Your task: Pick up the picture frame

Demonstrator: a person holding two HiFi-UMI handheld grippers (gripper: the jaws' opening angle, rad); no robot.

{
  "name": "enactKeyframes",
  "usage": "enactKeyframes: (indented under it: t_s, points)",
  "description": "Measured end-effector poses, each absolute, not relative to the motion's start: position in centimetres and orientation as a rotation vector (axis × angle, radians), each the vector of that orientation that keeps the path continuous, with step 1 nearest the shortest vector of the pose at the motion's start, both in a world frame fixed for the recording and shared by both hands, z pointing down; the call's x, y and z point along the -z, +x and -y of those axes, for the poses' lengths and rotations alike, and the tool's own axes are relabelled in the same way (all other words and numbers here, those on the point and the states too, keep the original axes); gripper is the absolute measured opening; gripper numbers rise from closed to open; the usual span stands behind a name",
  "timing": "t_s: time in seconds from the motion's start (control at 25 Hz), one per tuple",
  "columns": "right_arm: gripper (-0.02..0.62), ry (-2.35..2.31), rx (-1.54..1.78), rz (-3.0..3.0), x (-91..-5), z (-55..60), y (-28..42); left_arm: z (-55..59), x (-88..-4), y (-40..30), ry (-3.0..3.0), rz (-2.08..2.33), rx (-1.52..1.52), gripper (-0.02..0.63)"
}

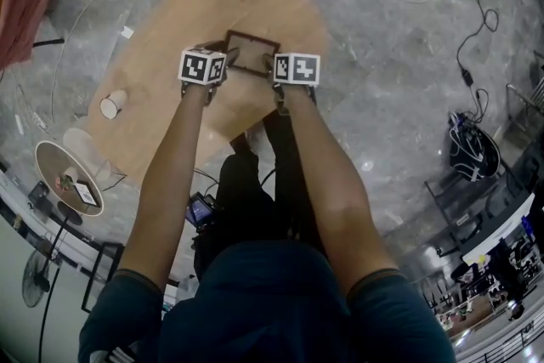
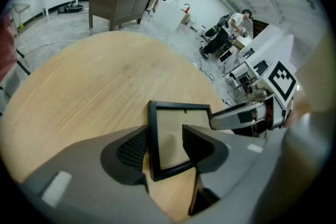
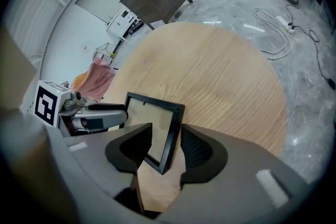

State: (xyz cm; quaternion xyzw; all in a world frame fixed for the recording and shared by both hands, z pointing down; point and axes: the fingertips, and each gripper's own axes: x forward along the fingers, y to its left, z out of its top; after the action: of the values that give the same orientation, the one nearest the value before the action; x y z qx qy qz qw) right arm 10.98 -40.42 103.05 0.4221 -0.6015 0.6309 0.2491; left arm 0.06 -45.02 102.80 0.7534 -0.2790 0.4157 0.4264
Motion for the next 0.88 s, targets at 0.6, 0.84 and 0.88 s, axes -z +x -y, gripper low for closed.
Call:
enactKeyframes:
  t_s: [0.6, 0.84, 0.88]
  points:
    - [0.175, 1.238, -1.607, 1.736, -100.8, 42.2, 11.6, 44.7, -100.6, 0.4, 1.931, 0.797, -0.944, 0.179]
    - [0.178, 1.286, -1.528, 1.897, -96.1, 44.6, 11.3, 47.3, -95.6, 0.7, 2.04, 0.854, -0.873, 0.204]
    - [0.178, 1.297, -1.512, 1.927, -95.0, 45.2, 11.3, 47.9, -94.5, 0.8, 2.066, 0.863, -0.863, 0.204]
